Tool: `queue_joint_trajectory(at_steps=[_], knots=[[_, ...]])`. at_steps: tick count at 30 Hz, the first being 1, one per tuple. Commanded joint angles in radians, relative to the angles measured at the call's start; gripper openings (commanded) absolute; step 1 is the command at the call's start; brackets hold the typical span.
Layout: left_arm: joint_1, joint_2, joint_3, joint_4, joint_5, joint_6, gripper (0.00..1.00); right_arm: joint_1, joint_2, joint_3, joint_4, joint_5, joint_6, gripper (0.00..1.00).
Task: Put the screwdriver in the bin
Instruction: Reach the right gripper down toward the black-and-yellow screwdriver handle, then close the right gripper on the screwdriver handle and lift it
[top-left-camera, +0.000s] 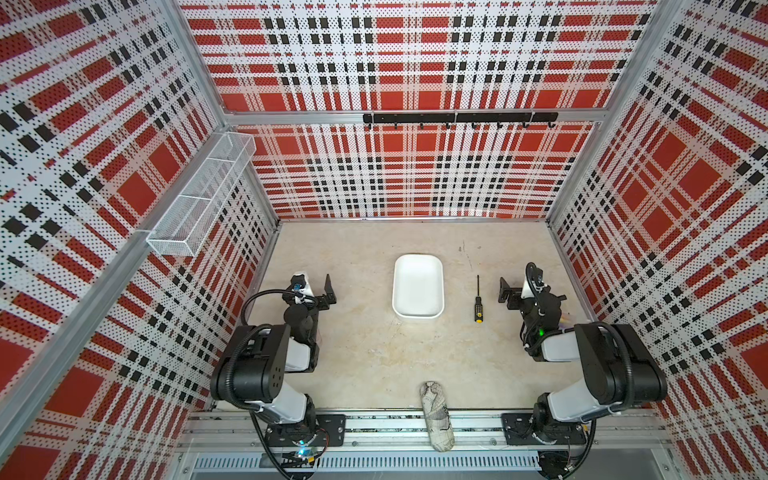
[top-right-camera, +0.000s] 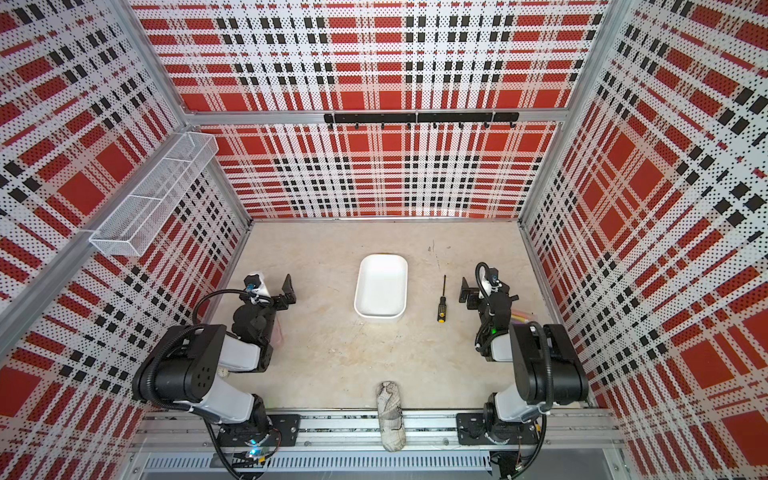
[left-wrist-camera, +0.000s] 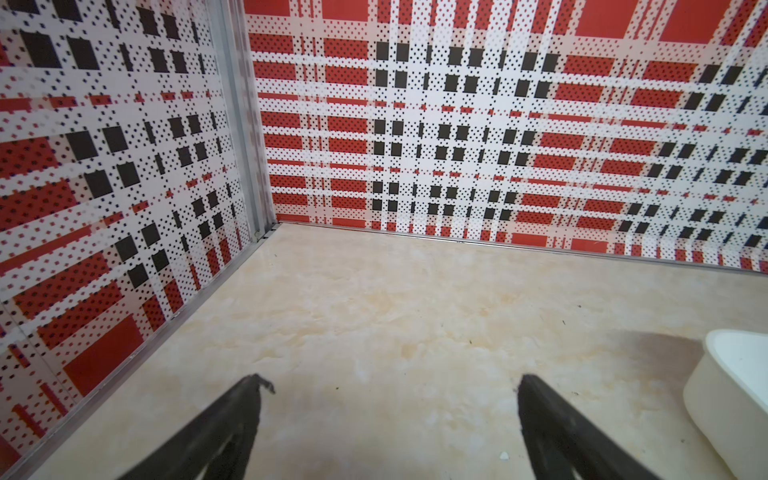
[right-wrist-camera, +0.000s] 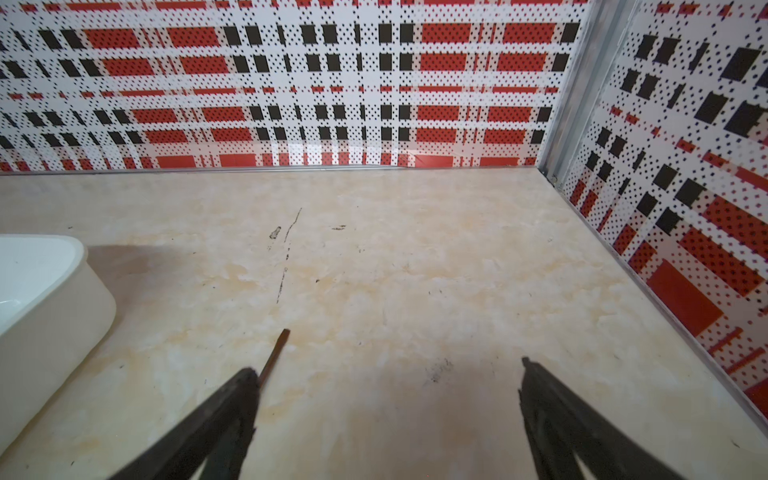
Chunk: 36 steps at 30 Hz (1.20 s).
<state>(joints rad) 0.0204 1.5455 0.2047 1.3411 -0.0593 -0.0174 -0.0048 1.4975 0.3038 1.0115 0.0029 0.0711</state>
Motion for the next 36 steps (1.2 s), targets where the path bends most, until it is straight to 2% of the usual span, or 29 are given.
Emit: queue_joint_trajectory(at_steps=[1,6,8,12,18,22,32,36], knots=[[-0.011,-0.096,0.031,-0.096,0.056,0.04,0.98,0.014,-0.137,0.084,-0.227,0.03,0.014,1.0],[-0.055,-0.236,0.127,-0.348,0.122,0.062,0.98,0.054,-0.265,0.232,-0.637,-0.013,0.122,1.0],[-0.062,-0.255,0.15,-0.367,0.229,0.001,0.98,0.088,-0.267,0.283,-0.763,-0.028,0.177,1.0],[-0.102,-0.24,0.176,-0.378,0.308,-0.149,0.98,0.179,-0.238,0.322,-0.884,-0.015,0.268,1.0],[-0.166,-0.168,0.183,-0.392,0.356,-0.24,0.98,0.305,-0.16,0.286,-0.894,0.064,0.379,1.0],[-0.171,-0.096,0.218,-0.432,0.418,-0.294,0.98,0.316,-0.121,0.238,-0.849,0.05,0.423,0.98],[-0.172,-0.001,0.241,-0.442,0.438,-0.347,0.98,0.373,-0.041,0.189,-0.788,0.093,0.464,0.96],[-0.172,-0.004,0.233,-0.442,0.421,-0.361,0.98,0.401,-0.026,0.206,-0.793,0.158,0.475,0.93]])
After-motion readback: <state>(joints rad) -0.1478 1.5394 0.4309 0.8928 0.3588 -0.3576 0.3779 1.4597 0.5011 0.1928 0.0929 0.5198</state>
